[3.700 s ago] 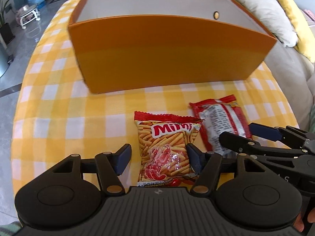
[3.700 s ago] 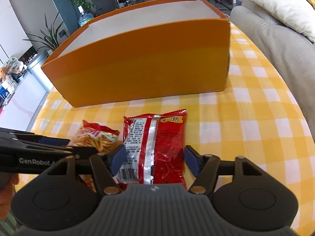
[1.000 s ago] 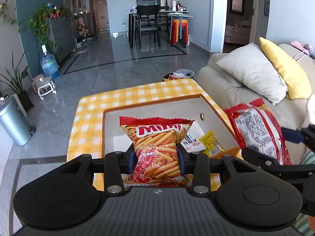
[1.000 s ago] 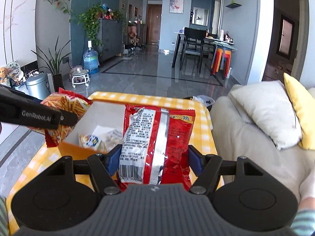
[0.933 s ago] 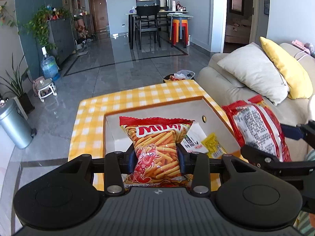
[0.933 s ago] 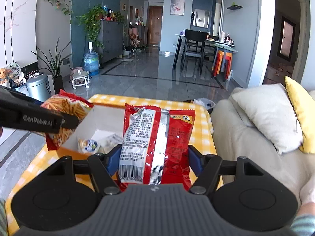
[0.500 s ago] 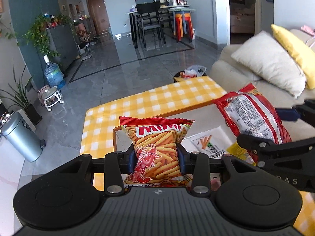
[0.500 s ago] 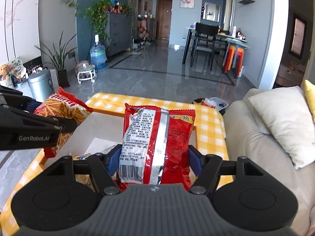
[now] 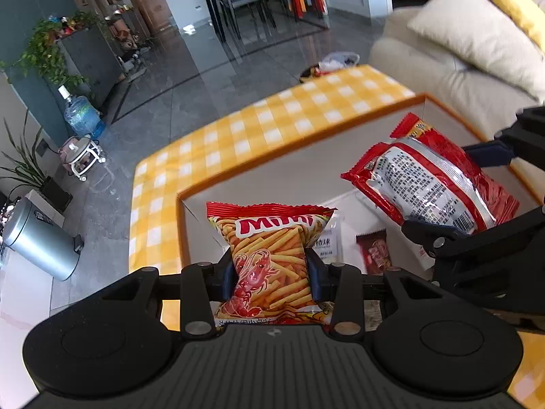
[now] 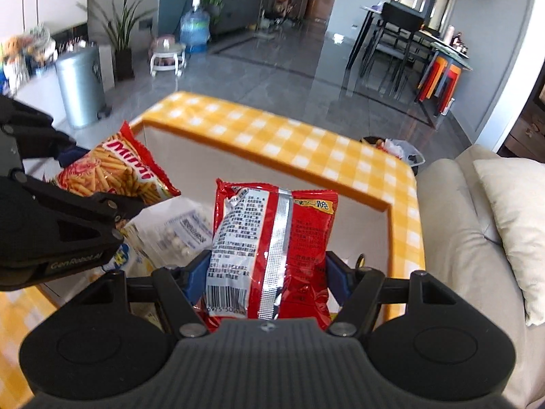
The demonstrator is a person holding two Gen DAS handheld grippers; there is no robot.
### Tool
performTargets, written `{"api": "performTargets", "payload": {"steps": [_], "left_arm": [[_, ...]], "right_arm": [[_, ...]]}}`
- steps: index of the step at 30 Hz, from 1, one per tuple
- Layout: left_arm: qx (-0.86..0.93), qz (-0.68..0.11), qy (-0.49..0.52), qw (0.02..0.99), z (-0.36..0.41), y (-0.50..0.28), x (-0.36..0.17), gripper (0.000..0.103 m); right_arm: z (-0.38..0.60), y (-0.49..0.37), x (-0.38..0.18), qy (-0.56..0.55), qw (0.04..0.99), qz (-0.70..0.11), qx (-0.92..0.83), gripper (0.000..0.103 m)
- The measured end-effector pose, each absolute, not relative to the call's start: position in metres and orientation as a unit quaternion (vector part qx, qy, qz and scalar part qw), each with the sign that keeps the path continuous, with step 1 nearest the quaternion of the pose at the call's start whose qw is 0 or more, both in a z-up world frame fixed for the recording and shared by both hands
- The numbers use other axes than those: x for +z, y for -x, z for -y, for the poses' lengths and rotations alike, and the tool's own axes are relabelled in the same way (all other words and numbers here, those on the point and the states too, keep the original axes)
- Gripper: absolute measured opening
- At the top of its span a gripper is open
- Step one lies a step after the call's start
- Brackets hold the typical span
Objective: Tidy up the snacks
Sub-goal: 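Lower both bags into the orange box and open both tools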
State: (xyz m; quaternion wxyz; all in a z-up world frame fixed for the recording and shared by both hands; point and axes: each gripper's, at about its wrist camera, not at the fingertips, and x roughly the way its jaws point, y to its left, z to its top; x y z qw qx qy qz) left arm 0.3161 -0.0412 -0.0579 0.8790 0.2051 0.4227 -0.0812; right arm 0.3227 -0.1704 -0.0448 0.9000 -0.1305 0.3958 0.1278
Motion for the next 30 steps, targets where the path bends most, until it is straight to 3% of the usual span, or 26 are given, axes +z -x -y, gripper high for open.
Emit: {"api": "performTargets", "payload": {"steps": [20, 30], "left_arm": [[-0.089, -0.462, -0.195, 0.861, 0.038, -0.334, -0.083, 0.046], [-0.091, -0.464, -0.196, 0.859, 0.039, -0.329, -0.080, 0.052]], "right_arm": [[0.155, -0.340, -0.089, 0.180, 0.865, -0.449, 0.134, 0.067], [0.153, -0.333, -0.086, 0.188, 0.858, -0.458, 0.138, 0.069]]}}
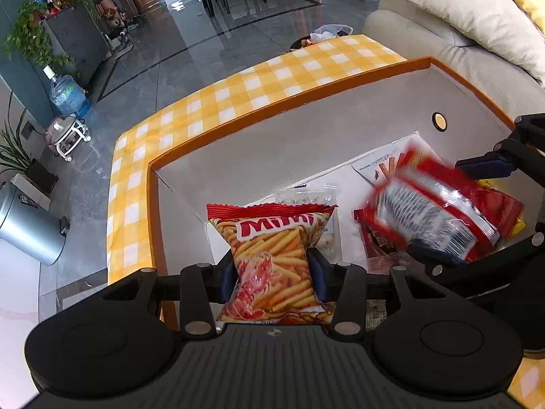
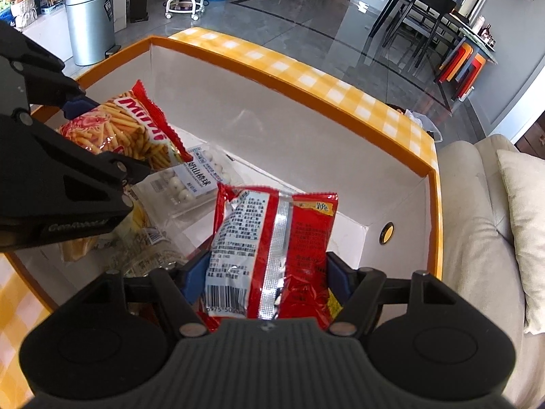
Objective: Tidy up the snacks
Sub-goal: 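Lower both bags into the orange box and open both tools, then withdraw both open tools up and back from the box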
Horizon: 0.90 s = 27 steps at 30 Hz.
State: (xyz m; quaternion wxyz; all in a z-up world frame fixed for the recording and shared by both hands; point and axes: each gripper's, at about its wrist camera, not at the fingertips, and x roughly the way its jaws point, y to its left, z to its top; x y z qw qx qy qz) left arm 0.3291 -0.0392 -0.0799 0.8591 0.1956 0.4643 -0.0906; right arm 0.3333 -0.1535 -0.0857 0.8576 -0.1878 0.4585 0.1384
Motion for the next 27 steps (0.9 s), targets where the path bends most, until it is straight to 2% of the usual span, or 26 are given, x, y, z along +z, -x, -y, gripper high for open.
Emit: {"api": "performTargets", "payload": {"steps": [3, 5, 9, 14, 19, 27], "left_arm": [[-0.093, -0.460, -0.202, 0.860, 0.039, -0.325, -0.075, 0.057], [-0.095, -0.454, -0.205, 0.862, 0.039, -0.322, -0.069, 0.060], [-0.096, -0.442, -0.202, 0.869, 0.036, -0.312, -0.055, 0.068], [-0.097, -0.421, -0.212, 0.876, 0.034, -0.294, -0.038, 0.070], [-0.093, -0.392, -0.216, 0.889, 0.028, -0.272, -0.016, 0.070], [-0.079, -0.323, -0.200, 0.922, 0.021, -0.234, 0.023, 0.074]], "right_arm": [[0.151, -0.330, -0.081, 0.195, 0.858, -0.454, 0.140, 0.072], [0.150, -0.328, -0.077, 0.199, 0.858, -0.451, 0.141, 0.079], [0.151, -0.321, -0.065, 0.200, 0.862, -0.445, 0.138, 0.082], [0.155, -0.307, -0.046, 0.188, 0.873, -0.433, 0.125, 0.089], [0.158, -0.287, -0.026, 0.174, 0.886, -0.415, 0.115, 0.089], [0.161, -0.238, 0.026, 0.142, 0.919, -0.347, 0.120, 0.097]]}}
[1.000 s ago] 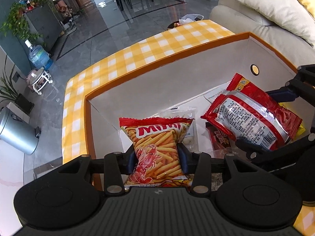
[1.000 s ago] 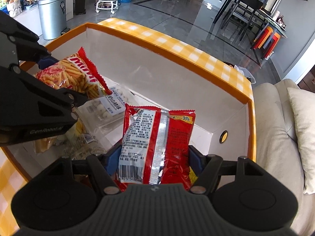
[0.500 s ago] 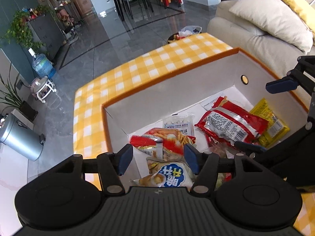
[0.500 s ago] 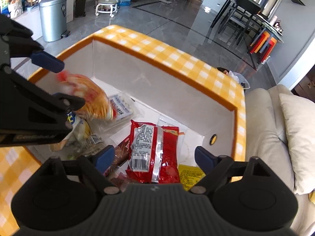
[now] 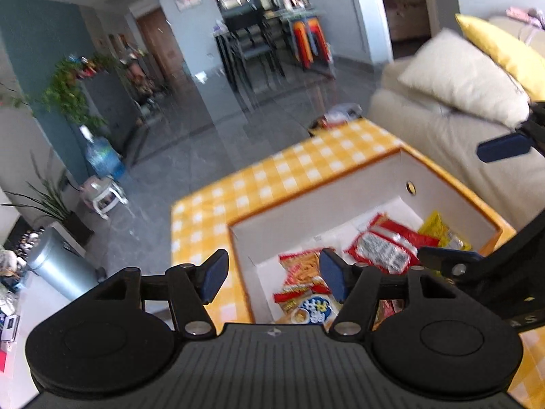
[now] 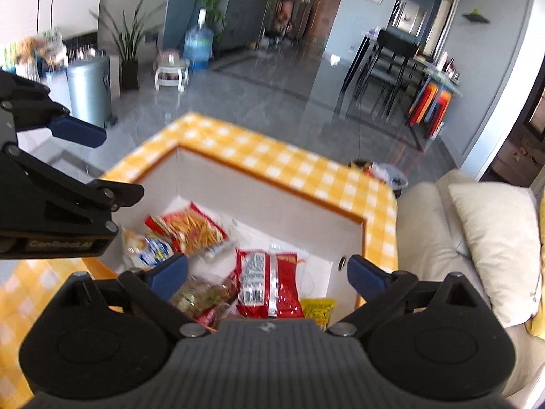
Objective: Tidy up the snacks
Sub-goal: 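Withdraw both open tools up and back from the box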
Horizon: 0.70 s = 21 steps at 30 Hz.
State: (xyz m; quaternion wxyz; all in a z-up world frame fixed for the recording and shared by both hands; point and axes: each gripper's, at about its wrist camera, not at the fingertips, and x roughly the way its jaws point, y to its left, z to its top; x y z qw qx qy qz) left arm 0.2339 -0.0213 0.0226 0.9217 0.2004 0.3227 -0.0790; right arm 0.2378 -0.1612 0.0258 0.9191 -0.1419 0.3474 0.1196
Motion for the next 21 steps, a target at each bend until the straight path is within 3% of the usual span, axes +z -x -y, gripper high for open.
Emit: {"api": "performTargets", "payload": {"steps": [7, 21], "left_arm": [[-0.048, -0.269, -0.169, 0.947, 0.010, -0.199, 0.046, 0.083], [-0.012, -0.226, -0.126, 0.966, 0.004, -0.128, 0.049, 0.088]], "right_arm": [[0.171, -0.198, 0.056, 0.122, 0.934, -0.315, 0.112, 0.099], [0.182, -0.116, 0.070, 0.063, 0.955, -0.271, 0.101, 0.099]]}}
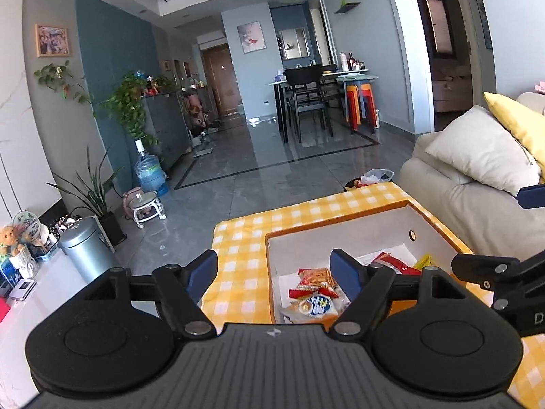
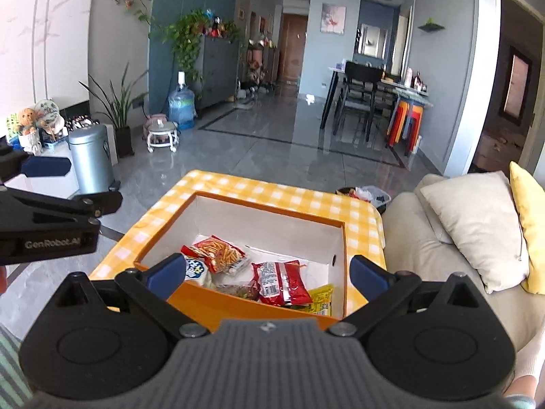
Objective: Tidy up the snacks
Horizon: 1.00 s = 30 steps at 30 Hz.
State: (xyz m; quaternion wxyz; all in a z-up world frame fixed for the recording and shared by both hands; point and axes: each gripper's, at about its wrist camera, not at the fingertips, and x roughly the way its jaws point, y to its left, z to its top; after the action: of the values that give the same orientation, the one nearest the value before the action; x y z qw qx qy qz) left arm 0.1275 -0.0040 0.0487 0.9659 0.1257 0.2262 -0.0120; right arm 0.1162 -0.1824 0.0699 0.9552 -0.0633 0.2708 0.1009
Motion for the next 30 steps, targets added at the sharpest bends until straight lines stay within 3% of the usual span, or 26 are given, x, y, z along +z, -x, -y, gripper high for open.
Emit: {"api": "performTargets", "payload": {"steps": [7, 30], "left_arm": [[-0.003, -0.222, -0.124, 0.967, 0.007, -0.108, 0.031, 0.090], [0.005, -0.314, -0.125, 0.941, 0.011, -0.122, -0.021, 0.090]], "right_arm": [[0.178, -0.093, 0.051, 0.062, 0.955, -0.278, 0.086, 0.099], [0.188, -0.113, -0.011, 0.038, 0.945, -0.320, 0.053, 0.099]]}}
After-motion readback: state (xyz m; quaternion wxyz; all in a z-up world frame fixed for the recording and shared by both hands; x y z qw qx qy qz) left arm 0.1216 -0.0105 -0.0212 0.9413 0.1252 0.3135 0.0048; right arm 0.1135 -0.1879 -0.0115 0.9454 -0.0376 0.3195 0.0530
